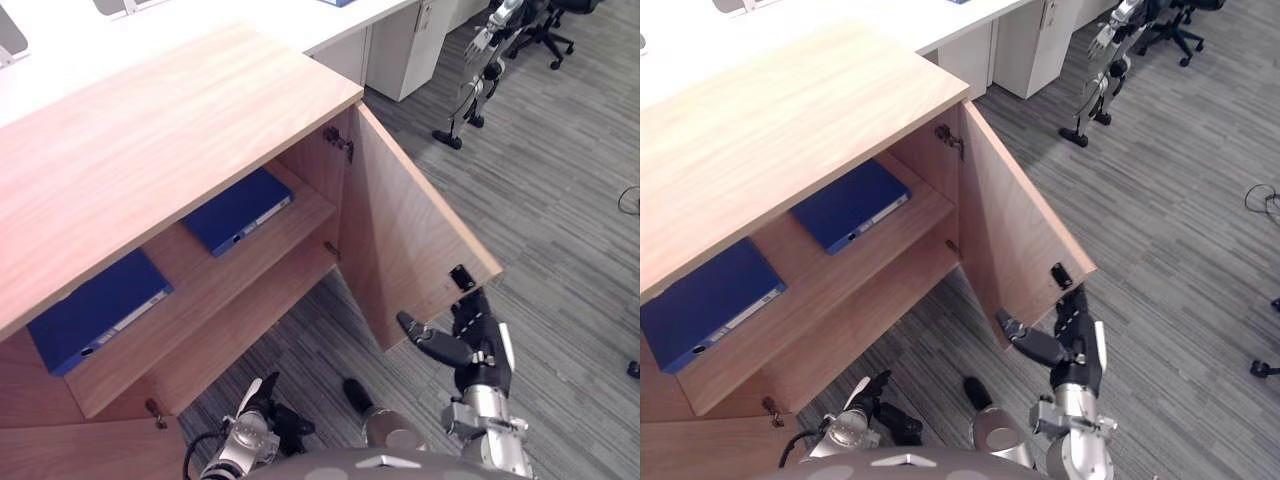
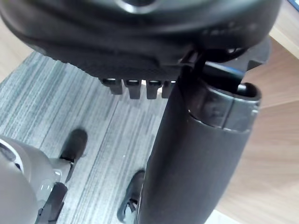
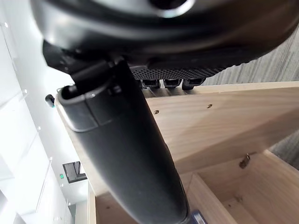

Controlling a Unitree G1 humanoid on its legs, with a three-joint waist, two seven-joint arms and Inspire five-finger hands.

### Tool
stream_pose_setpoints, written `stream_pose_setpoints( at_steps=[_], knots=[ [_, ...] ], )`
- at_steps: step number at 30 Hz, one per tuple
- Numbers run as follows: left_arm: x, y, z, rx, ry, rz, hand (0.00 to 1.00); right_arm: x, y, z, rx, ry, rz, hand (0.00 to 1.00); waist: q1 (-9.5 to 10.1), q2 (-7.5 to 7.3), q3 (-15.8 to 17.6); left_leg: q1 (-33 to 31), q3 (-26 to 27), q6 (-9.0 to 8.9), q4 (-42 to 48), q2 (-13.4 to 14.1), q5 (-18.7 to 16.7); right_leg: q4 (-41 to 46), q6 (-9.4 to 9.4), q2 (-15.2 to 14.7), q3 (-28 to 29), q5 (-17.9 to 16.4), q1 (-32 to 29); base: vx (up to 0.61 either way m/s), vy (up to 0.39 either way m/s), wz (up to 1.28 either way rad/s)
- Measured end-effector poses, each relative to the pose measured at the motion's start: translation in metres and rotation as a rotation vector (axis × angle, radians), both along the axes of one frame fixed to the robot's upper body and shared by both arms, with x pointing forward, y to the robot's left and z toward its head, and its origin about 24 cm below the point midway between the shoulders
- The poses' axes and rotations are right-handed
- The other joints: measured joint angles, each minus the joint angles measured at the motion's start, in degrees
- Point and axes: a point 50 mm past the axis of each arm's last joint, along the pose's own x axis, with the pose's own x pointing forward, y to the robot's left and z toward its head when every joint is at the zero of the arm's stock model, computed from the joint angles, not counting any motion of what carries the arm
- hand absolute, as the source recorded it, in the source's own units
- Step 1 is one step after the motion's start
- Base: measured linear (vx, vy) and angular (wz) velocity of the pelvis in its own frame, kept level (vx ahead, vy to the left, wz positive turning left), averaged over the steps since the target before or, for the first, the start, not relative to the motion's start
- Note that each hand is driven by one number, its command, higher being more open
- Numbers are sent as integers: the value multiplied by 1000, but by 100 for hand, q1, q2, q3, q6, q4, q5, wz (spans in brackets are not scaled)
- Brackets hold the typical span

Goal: Walk over to the cabinet, pick up the folder, carry it to the office cabinet, place the folder inside the office cabinet, then close the office cabinet door

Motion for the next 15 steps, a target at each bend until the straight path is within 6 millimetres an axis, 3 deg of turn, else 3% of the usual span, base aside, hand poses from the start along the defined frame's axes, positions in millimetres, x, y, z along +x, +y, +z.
stream_pose_setpoints(
  at_steps=[5, 9, 11, 12, 14, 15],
  knots=[
    [-9, 3, -2, 25, 18, -26, 100, -11, 23, -5, 76, 42, 117, 100, 41, -134, -75, -78, -311, 6, -4, -43, 47, 176, -32, -81, -347, -107, -33, 13, 0, 19],
    [-5, 4, 1, 28, -9, -30, 100, -13, 43, -4, 128, 45, 206, 100, 328, -149, -73, -293, -773, 16, -7, -32, 145, 184, -64, -152, -813, -241, -61, -38, 5, 46],
    [-4, 5, 3, 31, -23, -29, 100, -4, 53, -4, 137, 23, 268, 100, 431, -209, -118, -424, -981, -34, -5, -81, 177, 161, -94, -243, -1047, -260, -125, -63, 19, 67],
    [-2, 4, 4, 28, -31, -26, 100, 1, 56, -5, 136, 14, 289, 100, 486, -232, -138, -462, -991, 24, 42, -126, 306, 159, -93, -294, -1132, -260, -163, -54, 31, 61],
    [-3, 1, 4, 21, -39, -17, 100, 24, 65, -1, 107, -55, 362, 100, 685, -103, -210, -732, -1300, 129, -11, -35, 377, 33, -53, -236, -1408, -299, -102, -88, 25, 62],
    [-1, 0, 5, 20, -49, -17, 100, 32, 67, 4, 86, -90, 380, 100, 730, -37, -174, -792, -1321, 118, -9, 35, 371, 354, -145, -122, -1468, -329, -230, -66, 44, 91]
  ],
)
